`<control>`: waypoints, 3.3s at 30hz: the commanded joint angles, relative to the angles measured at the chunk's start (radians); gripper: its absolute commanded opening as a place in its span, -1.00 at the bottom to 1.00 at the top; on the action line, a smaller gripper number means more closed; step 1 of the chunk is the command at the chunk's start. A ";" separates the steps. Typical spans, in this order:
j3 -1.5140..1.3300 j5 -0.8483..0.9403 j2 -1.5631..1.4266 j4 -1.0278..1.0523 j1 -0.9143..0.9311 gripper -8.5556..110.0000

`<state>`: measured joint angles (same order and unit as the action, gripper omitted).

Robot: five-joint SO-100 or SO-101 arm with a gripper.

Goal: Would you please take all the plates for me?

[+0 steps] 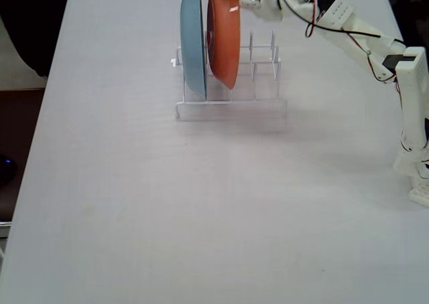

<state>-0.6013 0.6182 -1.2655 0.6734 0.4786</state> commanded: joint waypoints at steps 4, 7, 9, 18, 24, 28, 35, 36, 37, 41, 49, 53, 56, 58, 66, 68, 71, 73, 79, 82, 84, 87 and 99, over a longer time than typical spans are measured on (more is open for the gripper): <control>0.242 0.021 -0.155 0.120 0.009 -0.86; 0.242 -0.002 -0.230 0.156 0.000 -0.86; 0.242 -0.020 -0.278 0.181 -0.009 -0.86; 0.091 -0.118 -0.551 0.222 -0.087 -0.86; -0.037 -0.209 -0.686 0.183 -0.253 -0.86; -0.195 -0.284 -0.759 0.061 -0.410 -0.86; -0.488 -0.377 -0.770 -0.325 -0.634 -0.86; -0.523 -0.391 -0.761 -0.387 -0.649 -0.86; -0.551 -0.411 -0.746 -0.446 -0.660 -0.86; -0.614 -0.479 -0.669 -0.647 -0.680 -0.86; -0.607 -0.525 -0.494 -0.910 -0.687 -0.86; -0.603 -0.540 -0.443 -0.959 -0.678 -0.86; -0.600 -0.541 -0.419 -0.983 -0.663 -0.86; -0.589 -0.546 -0.405 -0.983 -0.652 -0.86; -0.555 -0.551 -0.370 -0.980 -0.627 -0.86; -0.552 -0.543 -0.370 -0.971 -0.626 -0.86; -0.545 -0.528 -0.370 -0.942 -0.623 -0.86; -0.525 -0.512 -0.370 -0.896 -0.620 -0.86; -0.394 -0.402 -0.370 -0.655 -0.600 -0.58; -0.330 -0.331 -0.373 -0.540 -0.588 -0.31; -0.279 -0.295 -0.373 -0.466 -0.578 -0.26; -0.201 -0.230 -0.373 -0.356 -0.566 -0.26; -0.097 -0.135 -0.376 -0.078 -0.347 -0.86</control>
<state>-0.7363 0.4924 -1.6045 0.5768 0.0598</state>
